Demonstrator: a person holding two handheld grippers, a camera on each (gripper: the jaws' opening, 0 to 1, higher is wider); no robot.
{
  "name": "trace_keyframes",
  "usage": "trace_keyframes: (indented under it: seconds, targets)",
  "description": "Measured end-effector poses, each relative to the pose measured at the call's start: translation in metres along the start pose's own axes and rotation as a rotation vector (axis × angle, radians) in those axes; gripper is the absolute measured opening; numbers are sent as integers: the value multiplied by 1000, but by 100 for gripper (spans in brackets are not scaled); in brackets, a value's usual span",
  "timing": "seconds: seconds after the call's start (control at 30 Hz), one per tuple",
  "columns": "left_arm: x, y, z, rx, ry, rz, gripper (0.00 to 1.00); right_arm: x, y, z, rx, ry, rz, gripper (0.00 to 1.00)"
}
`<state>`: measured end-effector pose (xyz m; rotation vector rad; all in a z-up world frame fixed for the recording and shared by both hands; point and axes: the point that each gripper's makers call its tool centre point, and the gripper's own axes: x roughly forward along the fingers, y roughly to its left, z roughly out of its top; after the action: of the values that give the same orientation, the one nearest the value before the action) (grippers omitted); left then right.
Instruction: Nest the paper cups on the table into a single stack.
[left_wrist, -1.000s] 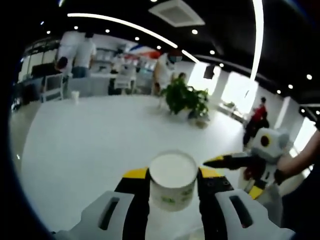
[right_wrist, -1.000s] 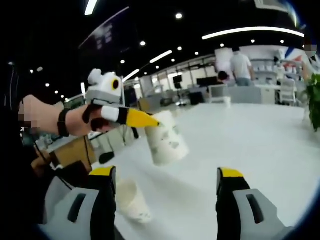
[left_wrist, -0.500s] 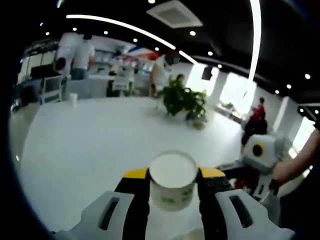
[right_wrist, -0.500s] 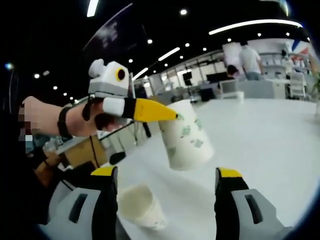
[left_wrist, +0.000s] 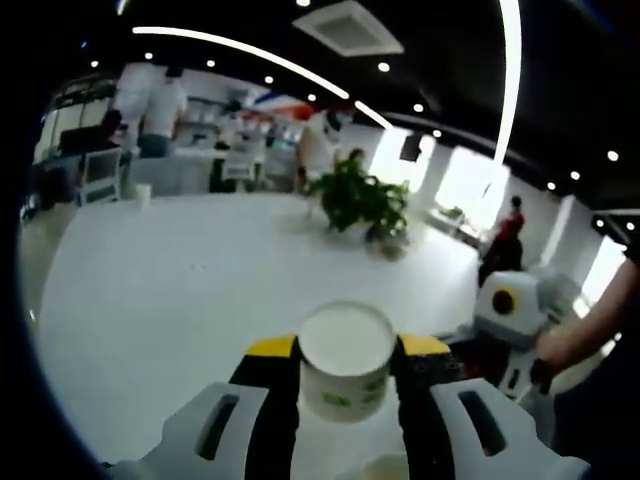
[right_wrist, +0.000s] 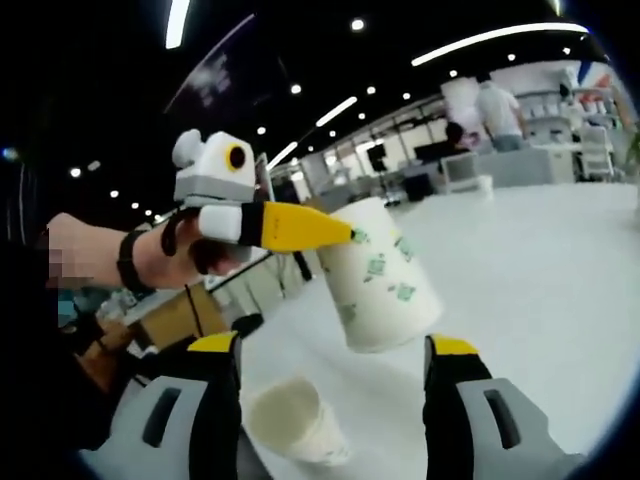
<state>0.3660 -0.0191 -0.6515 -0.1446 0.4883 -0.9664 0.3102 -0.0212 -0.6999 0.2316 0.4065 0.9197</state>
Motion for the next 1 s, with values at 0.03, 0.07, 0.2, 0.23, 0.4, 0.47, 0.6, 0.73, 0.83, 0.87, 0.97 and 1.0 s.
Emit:
trace_keyframes:
  seconds: [0.03,0.07,0.2,0.23,0.4,0.47,0.6,0.73,0.83,0.87,0.97,1.0]
  targets:
    - [0,-2,1,-2,-6,-8,36,0,0,1,5,-3,1,72]
    - [0,-2,1,0,-7,-10,36,0,1,1,12,-7,3,72]
    - [1,-6,-2,1,-1,-22,36,0,0,3,35,-24,12,72]
    - [1,-6,-2,-1,-2,-24,36,0,0,4,37,-28,12,71]
    - [-1,-8,-1,-18,-18,-36,36,-4,-3,12,102,-76,24,68]
    - [-1,-7,-1,-33,-22,-39,36,-6,-3,14,110,-85,27,67]
    - [-3,-9,-1,-39,-28,-47,36,-9,-5,14,117,-88,28,60]
    - [-4,-12,-1,-37,-30,-62,36,-12,-4,15,146,-105,39,56]
    - [-6,-19,1,-35,-40,-99,36,-14,-2,17,166,-123,58,55]
    - [-7,-20,2,-42,-46,-105,36,-15,0,19,176,-135,69,54]
    - [-10,-24,1,-68,-50,-135,36,-17,7,22,178,-145,99,50]
    - [-10,-23,1,-68,-49,-134,36,-17,9,23,180,-146,109,50]
